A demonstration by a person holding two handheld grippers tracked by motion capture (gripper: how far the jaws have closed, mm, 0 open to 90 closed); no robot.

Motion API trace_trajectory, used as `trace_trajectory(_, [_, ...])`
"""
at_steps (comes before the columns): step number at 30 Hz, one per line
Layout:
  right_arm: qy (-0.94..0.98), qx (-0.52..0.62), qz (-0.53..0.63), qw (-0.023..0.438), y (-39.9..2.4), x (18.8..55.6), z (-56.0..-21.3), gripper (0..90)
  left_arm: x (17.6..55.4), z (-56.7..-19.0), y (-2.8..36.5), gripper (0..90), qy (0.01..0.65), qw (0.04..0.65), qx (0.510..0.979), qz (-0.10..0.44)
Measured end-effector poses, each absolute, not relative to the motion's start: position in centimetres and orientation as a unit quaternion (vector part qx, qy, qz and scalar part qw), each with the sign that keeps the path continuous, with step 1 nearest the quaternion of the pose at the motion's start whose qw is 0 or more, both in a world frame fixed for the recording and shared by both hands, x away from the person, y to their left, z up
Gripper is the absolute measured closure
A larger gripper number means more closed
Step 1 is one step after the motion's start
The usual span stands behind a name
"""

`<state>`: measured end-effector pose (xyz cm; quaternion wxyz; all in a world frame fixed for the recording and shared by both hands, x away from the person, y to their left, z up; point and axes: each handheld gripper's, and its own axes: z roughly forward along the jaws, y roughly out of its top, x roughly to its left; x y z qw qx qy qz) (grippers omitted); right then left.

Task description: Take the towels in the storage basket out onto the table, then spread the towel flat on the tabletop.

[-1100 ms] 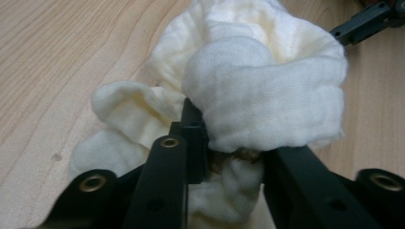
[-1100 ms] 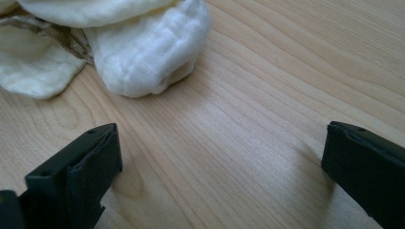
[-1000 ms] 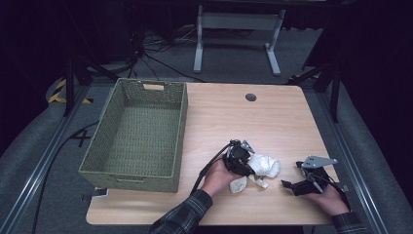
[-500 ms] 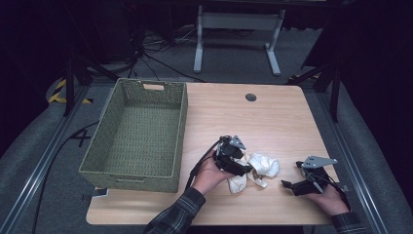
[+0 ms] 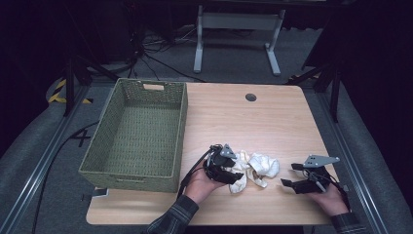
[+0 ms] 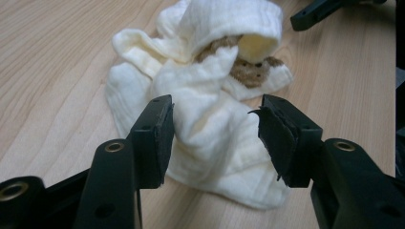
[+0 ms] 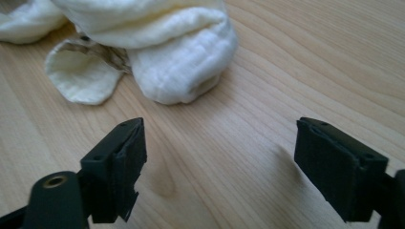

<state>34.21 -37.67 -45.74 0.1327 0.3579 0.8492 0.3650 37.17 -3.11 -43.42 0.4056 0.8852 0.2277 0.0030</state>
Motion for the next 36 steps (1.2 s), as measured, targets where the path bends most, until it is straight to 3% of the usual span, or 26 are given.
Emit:
trace_trajectory(15, [0.851,0.312,0.410,0.100,-35.0,33.4,-43.7,47.1,35.2,-43.9,-2.2,57.1,0.230,0.400,0.887,0.005])
trace_trajectory(25, [0.853,0.297,0.420,0.089,-32.8,33.9,-43.2,51.0,34.5,-44.4,-3.6,57.1,0.209,0.384,0.899,-0.001])
trace_trajectory(32, [0.853,0.291,0.423,0.094,-31.8,34.6,-43.1,59.2,34.9,-45.0,-3.9,57.1,0.209,0.372,0.904,-0.004])
trace_trajectory(36, [0.859,0.280,0.418,0.091,-31.0,34.9,-43.2,73.3,35.0,-45.5,-4.1,58.7,0.208,0.362,0.909,0.000])
